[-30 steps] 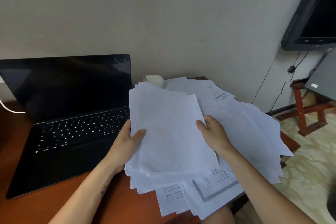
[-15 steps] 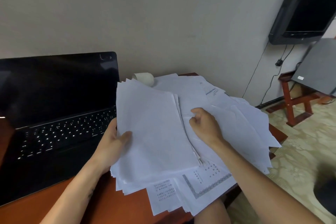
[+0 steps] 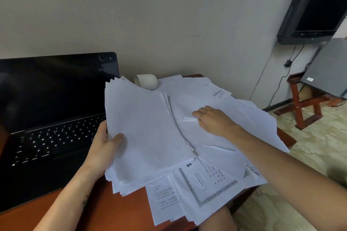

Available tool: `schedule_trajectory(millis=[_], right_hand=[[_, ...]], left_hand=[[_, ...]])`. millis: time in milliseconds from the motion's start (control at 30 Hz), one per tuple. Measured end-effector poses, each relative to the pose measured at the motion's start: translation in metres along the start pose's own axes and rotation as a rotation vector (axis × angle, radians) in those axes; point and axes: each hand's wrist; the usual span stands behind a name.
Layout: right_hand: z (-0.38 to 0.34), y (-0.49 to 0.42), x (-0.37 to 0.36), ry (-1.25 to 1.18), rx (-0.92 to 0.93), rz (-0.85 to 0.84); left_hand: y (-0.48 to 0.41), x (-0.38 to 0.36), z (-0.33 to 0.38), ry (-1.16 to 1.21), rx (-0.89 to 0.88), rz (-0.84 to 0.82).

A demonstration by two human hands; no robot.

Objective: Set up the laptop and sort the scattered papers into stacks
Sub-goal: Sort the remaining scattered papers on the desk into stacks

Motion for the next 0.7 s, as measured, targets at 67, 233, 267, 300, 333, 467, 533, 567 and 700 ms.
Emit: schedule_trajectory(millis=[67,233,267,300,333,467,533,567,700], right_hand=[[0.003,0.000,-0.002,0.050,0.061,0.080],[0.004,-0.001,0.000,0.228,0.145,0.077],[0.004,-0.001,0.000,0.236,0.129,0.088],[0.004,-0.001,0.002,0.240,0.098,0.103],[0.005,0.000,0.003,0.238,0.072,0.140],[0.011,0.016,0.005,0.179,-0.053,0.313],[0.011,0.031,0.008,0.111,-0.151,0.391],[0.009,0.039,0.012,0.067,-0.216,0.411],[0.001,0.061,0.027,-0.196,-0.549,0.526]], left_hand=[[0.000,0.000,0.001,0.003,0.002,0.003],[0.000,0.000,0.001,-0.005,0.008,0.005],[0.000,0.000,0.001,-0.004,0.009,0.005],[0.000,0.000,0.001,0.000,0.008,0.007],[0.001,0.000,0.002,0.006,0.009,0.007],[0.001,0.000,0.002,0.020,0.015,0.008],[0.002,0.000,0.002,0.024,0.019,0.007],[0.002,-0.001,0.002,0.028,0.019,0.006],[0.005,-0.006,0.001,0.060,0.034,-0.001]])
Point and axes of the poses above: each hand's wrist, its own y-axis away from the middle knuckle, its own x-axis out of the back of the hand, z = x × y, and after that the axes turned 9 degrees about z, right-handed
